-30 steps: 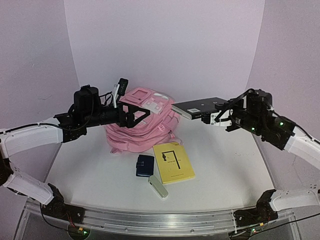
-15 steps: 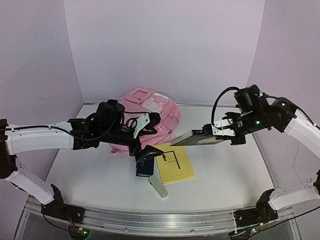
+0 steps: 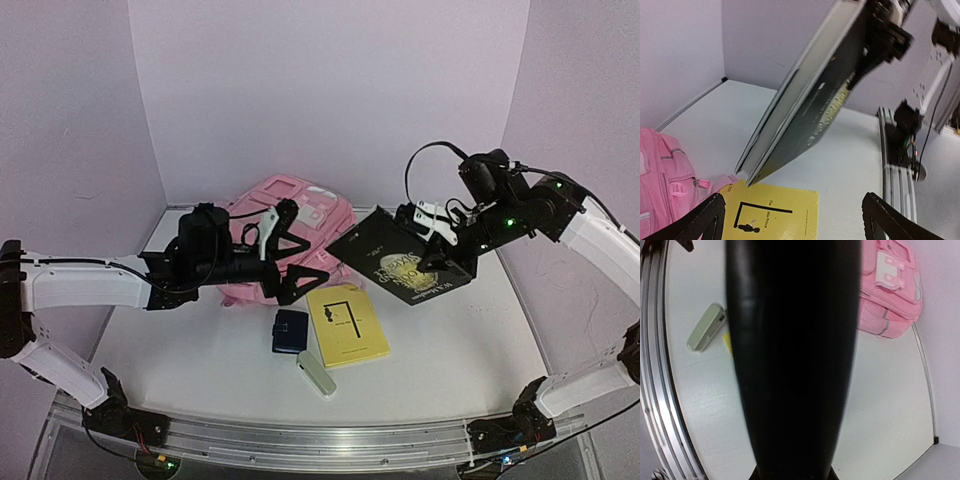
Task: Pack the student bag
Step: Pick up the book from the center of the board.
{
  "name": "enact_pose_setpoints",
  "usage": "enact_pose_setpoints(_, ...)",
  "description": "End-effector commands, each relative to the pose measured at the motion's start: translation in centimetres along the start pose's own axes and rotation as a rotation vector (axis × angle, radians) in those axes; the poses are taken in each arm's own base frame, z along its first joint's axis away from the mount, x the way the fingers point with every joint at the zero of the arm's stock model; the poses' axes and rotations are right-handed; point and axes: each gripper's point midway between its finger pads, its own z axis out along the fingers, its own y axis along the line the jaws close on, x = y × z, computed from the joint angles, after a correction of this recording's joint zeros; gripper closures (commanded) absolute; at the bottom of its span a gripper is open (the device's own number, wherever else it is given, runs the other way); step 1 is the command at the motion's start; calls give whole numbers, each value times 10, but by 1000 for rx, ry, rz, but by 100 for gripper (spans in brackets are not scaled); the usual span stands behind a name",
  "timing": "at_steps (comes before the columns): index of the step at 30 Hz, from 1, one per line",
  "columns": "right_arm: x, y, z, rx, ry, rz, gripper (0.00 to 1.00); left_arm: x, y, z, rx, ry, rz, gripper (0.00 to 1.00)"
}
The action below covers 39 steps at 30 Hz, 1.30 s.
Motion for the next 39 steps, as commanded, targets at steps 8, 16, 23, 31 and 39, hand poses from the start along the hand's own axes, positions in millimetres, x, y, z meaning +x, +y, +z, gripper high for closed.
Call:
enact_pose_setpoints(8,-100,-131,-93,211,-618,924,100,-72,53,-27,65,-576,-589,0)
enact_pose_setpoints(16,-114,-164,-116,161,-790,1191,100,-87,45,13,326,-684,-748,1)
enact_pose_setpoints(23,-123,-169,-119,93,-844,1242,100,-114,41,25,392,-737,-777,0)
enact_pose_setpoints(31,-141,-167,-118,-21,-883,1256,100,-125,50,51,486,-752,-932,2)
enact_pose_setpoints(39,-152,-164,-123,-81,-914,1239,100,-135,44,62,560,-740,-952,13)
